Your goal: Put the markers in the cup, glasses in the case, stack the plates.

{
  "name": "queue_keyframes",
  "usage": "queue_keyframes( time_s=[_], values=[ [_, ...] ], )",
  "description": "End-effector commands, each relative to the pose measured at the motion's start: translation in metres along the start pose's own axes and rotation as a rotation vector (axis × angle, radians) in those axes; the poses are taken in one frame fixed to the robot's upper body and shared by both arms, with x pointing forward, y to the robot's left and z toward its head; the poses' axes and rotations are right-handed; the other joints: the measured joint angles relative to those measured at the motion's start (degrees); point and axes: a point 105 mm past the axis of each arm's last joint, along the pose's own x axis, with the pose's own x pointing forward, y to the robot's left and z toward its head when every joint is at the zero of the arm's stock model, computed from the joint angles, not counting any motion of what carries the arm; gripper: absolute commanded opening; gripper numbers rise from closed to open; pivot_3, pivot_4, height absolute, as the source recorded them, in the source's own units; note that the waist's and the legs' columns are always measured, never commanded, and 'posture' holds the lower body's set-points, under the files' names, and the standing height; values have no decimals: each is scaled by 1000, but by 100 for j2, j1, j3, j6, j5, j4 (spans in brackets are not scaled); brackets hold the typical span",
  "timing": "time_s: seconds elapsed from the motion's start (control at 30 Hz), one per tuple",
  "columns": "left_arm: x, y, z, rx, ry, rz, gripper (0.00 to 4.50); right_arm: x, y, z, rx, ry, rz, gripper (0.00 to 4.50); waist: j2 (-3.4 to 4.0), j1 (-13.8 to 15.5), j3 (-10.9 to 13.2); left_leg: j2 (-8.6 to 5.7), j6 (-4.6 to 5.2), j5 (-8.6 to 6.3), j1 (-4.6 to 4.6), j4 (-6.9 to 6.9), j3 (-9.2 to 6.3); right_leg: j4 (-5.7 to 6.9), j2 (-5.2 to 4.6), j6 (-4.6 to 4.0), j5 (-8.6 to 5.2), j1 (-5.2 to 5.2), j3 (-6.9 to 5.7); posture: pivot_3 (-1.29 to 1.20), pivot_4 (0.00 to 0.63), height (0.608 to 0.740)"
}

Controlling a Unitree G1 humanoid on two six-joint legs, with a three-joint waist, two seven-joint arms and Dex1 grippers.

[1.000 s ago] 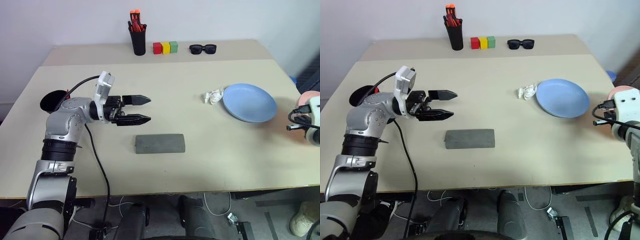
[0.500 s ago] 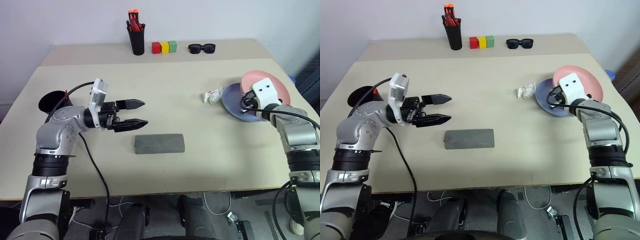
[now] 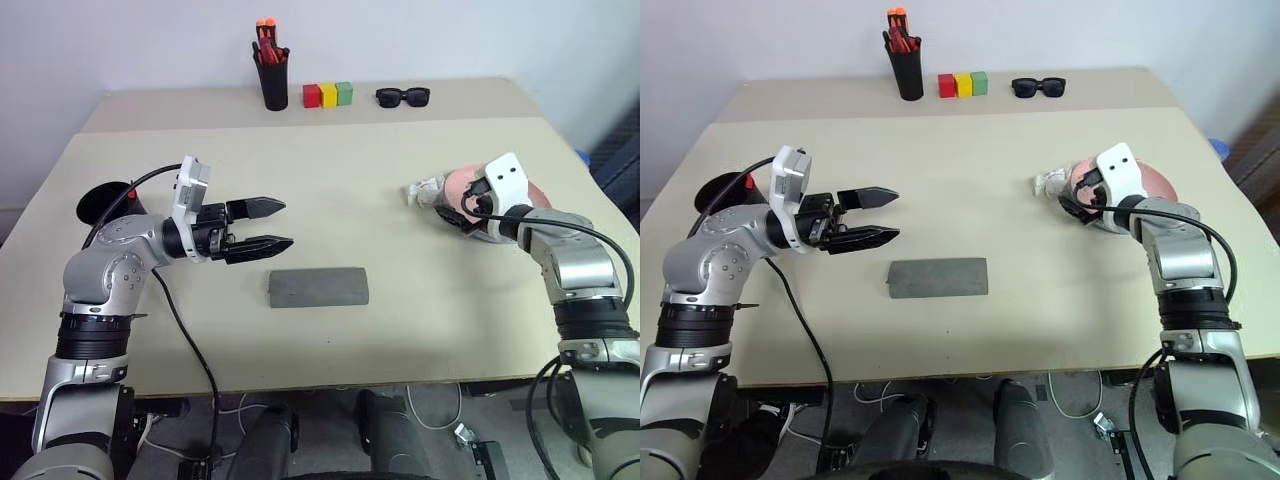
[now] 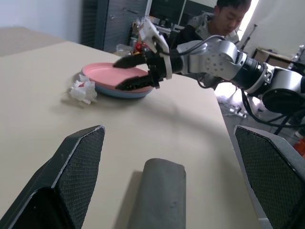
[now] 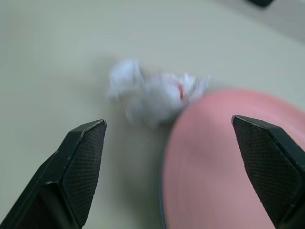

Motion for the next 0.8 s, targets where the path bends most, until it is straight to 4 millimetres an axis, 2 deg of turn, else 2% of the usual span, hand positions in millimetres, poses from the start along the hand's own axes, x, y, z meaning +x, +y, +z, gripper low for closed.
queue_keyframes(
  time_s=[0.03,0.13,0.37,0.57,0.67,0.8],
  values=[
    [3,-3,14,50,-21,-23,4500,8,5,22,-60,-75,-13,4447,0,7,0,0,0,0,0,0,0,1,0,0,0,0,0,0,150,740],
    [4,-4,14,50,-21,-25,4500,25,12,21,-74,-73,-30,4447,0,0,0,0,-1,0,0,0,1,0,0,-1,1,0,0,0,150,740],
    [3,-5,15,49,-21,-9,4500,54,6,20,-98,-45,-109,4447,1,13,1,-1,-2,1,-2,-1,-1,-1,0,-3,2,-1,0,0,150,740],
    [4,-10,16,50,-23,13,4500,71,7,1,-74,63,-134,4447,1,-55,0,-1,-3,2,1,-8,-3,1,0,-4,2,-2,0,0,150,740],
    [3,-12,17,49,-25,24,4500,76,13,-8,-50,105,-113,3601,1,-101,1,-2,-4,2,-1,-8,-6,0,0,-4,2,-2,0,0,150,740],
    [3,-13,17,48,-25,32,4500,79,18,-11,-46,127,-97,1427,1,-151,0,-1,-4,2,3,-10,-7,3,1,-4,2,-2,0,0,150,740]
  ],
)
